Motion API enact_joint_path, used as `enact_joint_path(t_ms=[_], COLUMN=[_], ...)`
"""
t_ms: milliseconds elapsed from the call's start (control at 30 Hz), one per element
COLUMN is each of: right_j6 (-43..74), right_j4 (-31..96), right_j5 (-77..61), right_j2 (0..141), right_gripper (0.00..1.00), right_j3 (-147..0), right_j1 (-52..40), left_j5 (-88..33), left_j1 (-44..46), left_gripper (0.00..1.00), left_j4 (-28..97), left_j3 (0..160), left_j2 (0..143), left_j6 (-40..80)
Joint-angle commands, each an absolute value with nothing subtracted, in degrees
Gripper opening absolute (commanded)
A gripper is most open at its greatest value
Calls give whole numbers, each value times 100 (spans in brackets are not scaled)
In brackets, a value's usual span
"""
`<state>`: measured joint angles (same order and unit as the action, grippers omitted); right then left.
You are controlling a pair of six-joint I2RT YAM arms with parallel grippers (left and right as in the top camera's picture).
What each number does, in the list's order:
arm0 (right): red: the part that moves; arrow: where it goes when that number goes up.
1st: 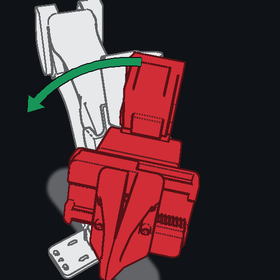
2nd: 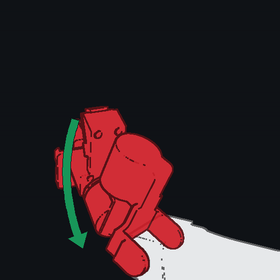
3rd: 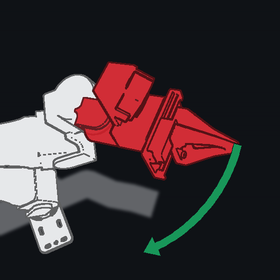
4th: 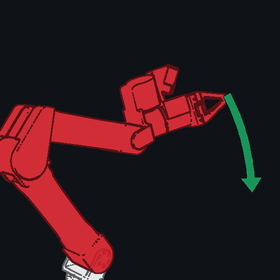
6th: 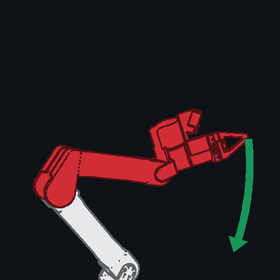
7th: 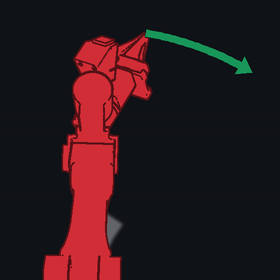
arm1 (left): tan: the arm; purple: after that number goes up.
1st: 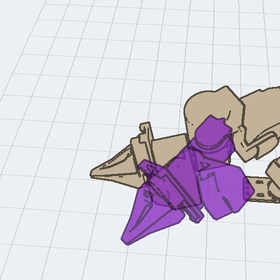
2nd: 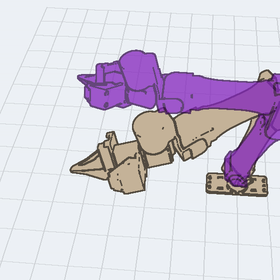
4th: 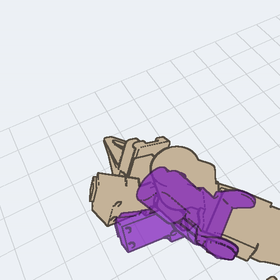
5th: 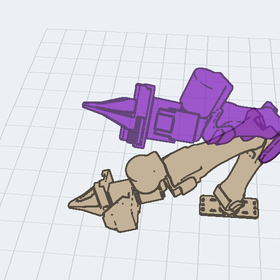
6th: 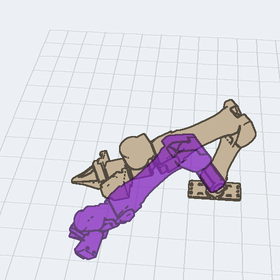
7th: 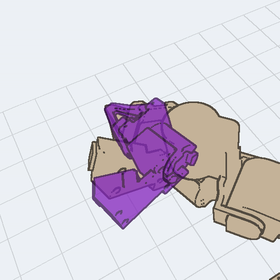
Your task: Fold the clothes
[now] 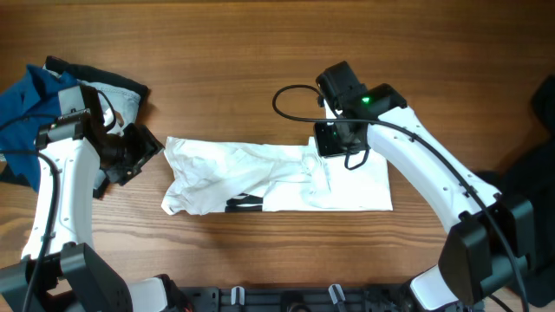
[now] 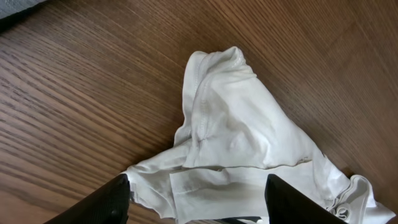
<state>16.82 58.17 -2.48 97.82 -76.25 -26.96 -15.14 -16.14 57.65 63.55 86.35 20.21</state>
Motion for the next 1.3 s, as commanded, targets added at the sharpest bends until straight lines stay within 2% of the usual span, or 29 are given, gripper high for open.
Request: enact_joint_path(t_ms=[0,133,333,567,700,767,800,833,867,1033,1267], right_j6=[2082,2071,414,663,784,764,770,781,873,1837,1957], right_j4=[5701,5312,4696,4525,5122,5367,5398,5365,5321,5627,5902], right_j5=[193,27,-1984,-1483,-1052,-919,-875,-878,-840,-198,-187], right_j2=[10007,10337,10711,10713,10383,9988,9736,9579,9384,9205,9205], right_gripper=[17,16,15,17,22,26,34,48,56,61,62], right_j3=[-7227,-6816,-6705,-6709,-7164,-7548,-7708,-7749,-7756,-7730,-7719], right_j1=[-2705,-2718,-3232,-3485,-3476,-3468,-3441,-3409,-3339,-2816,-2438], left_j5=[-1603,-1603,-1603,-1603,-1603,-1605,-1605,-1605,-1605,-1603,-1389], left_j1=[-1588,-1588,-1588,-1588,-1588,-1579,-1551,-1516,-1435,-869,-244], left_gripper=[70,70,70,70,74,75,78,80,82,86,87], left_j4=[5765,5747,5743,5747,5815,5846,5833,5789,5680,5094,4377], left_j3=[6381,6381,6381,6381,6379,6337,6257,6169,6025,5441,5315], left_j2=[8630,8630,8630,8630,8630,8630,8632,8648,8687,9085,10208], left_j6=[1970,1970,1970,1968,1953,1551,1345,1282,1210,919,941])
